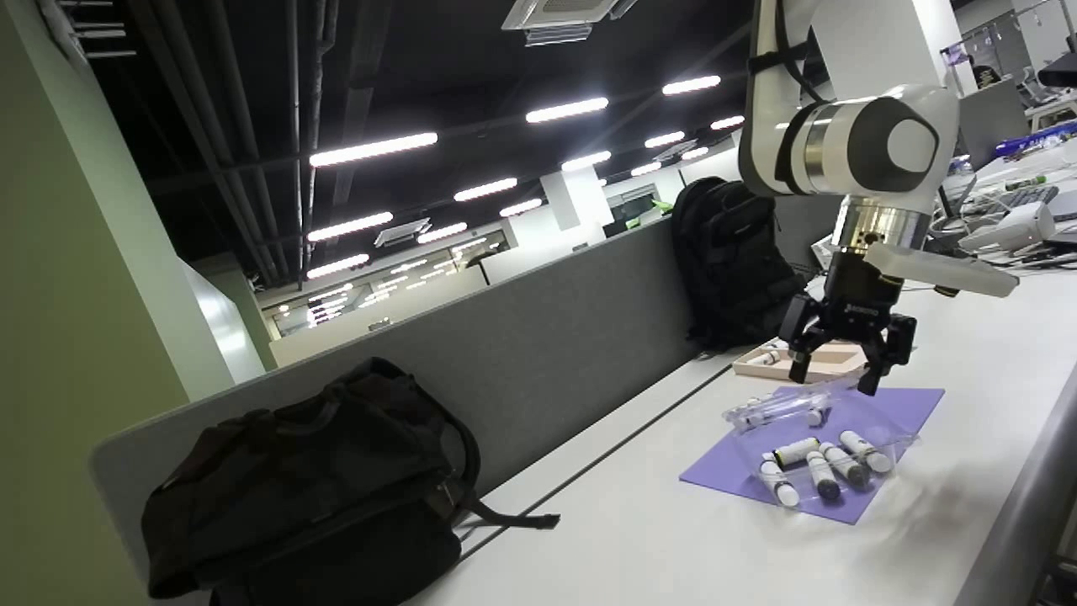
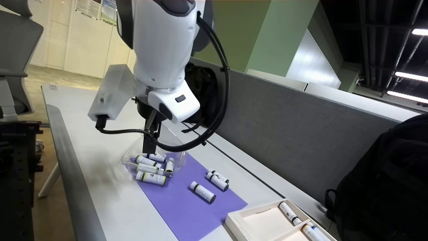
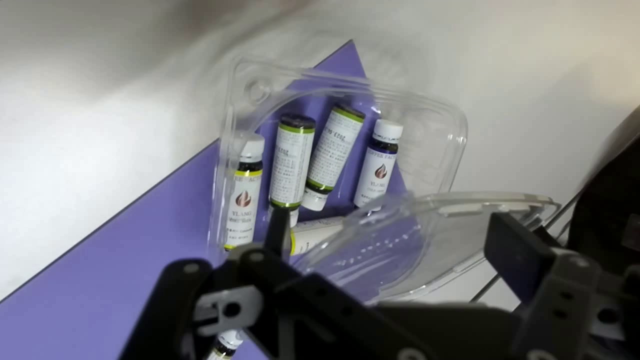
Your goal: Open the clear container
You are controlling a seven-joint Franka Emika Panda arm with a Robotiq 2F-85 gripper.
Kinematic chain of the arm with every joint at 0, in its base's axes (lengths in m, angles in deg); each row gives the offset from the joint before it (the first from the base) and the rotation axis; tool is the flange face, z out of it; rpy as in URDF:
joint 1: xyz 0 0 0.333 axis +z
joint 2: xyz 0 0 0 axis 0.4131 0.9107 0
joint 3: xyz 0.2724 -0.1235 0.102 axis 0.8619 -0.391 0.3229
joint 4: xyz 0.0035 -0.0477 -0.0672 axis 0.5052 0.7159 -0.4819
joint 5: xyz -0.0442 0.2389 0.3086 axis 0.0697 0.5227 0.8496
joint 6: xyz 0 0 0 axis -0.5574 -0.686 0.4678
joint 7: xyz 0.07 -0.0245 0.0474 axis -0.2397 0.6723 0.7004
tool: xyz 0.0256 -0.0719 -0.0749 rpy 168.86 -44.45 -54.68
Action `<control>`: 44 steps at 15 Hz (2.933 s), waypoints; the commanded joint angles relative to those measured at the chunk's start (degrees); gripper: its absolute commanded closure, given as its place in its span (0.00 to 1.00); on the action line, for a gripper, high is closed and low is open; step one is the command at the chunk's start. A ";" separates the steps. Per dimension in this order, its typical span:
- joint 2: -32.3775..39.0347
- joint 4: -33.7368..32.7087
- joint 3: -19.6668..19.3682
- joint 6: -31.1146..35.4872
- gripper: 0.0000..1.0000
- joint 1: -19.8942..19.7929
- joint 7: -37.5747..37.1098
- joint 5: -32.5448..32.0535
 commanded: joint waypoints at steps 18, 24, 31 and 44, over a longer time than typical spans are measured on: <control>-7.09 0.03 -0.81 1.30 0.00 -0.95 14.35 10.89; -8.03 -0.16 -2.13 1.23 0.00 -2.59 14.53 10.05; -8.76 -0.91 -4.10 1.33 0.00 -4.97 15.48 9.83; -7.90 -4.40 -7.23 3.14 0.00 -9.52 14.91 8.76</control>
